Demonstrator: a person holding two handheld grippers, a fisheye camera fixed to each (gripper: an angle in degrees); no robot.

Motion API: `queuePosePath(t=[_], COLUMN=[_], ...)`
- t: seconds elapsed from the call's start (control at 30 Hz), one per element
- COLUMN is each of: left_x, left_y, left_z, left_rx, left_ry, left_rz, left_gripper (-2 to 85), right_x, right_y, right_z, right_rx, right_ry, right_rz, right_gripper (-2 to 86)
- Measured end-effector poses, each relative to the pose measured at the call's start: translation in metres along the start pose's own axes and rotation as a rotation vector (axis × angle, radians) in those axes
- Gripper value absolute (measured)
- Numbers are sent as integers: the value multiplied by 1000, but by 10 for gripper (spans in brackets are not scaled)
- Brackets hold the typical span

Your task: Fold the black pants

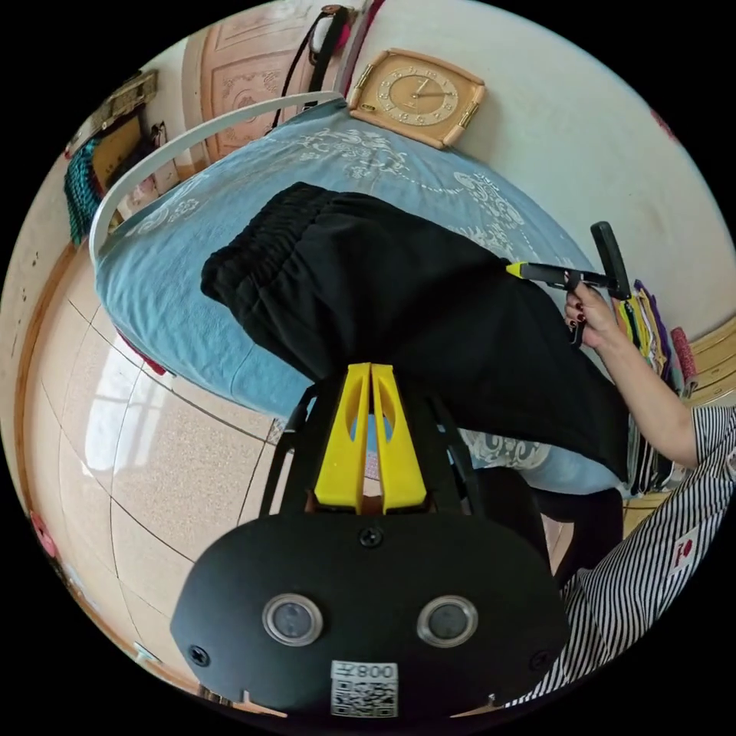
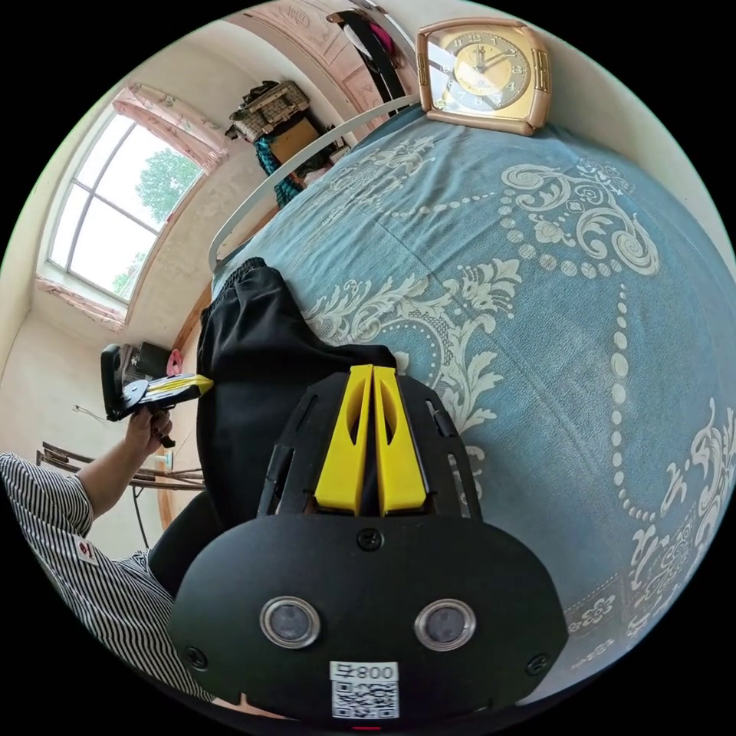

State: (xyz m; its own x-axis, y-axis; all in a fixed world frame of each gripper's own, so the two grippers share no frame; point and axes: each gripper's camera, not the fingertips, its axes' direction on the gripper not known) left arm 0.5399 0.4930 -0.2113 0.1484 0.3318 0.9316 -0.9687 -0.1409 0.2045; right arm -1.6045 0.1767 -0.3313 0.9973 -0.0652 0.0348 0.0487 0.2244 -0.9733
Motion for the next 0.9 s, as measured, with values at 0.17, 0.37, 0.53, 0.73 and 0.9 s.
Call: queuePosePath(t=[0.17,0.37,0.53,0.73,0.9], left_x=[38,57,69,90,120], left_y=[-8,-9,-15,-29,-45], left_z=[-12,5,4,6,-1], left_rx=[25,-30,-35,-30,-22], left_ry=[-6,27,30,56,37], left_rz=[86,93,95,67,31], left_gripper=[2,1,0,0,0], right_x=[-7,-4,13,24,24], right_y=[40,116,158,178,207], right_z=[-34,-52,-39,-41,-54], right_rx=[86,96,42,55,80], right_ry=[-26,28,93,280,191], right_rz=[-28,41,135,150,141], right_gripper=[0,1,0,0,0])
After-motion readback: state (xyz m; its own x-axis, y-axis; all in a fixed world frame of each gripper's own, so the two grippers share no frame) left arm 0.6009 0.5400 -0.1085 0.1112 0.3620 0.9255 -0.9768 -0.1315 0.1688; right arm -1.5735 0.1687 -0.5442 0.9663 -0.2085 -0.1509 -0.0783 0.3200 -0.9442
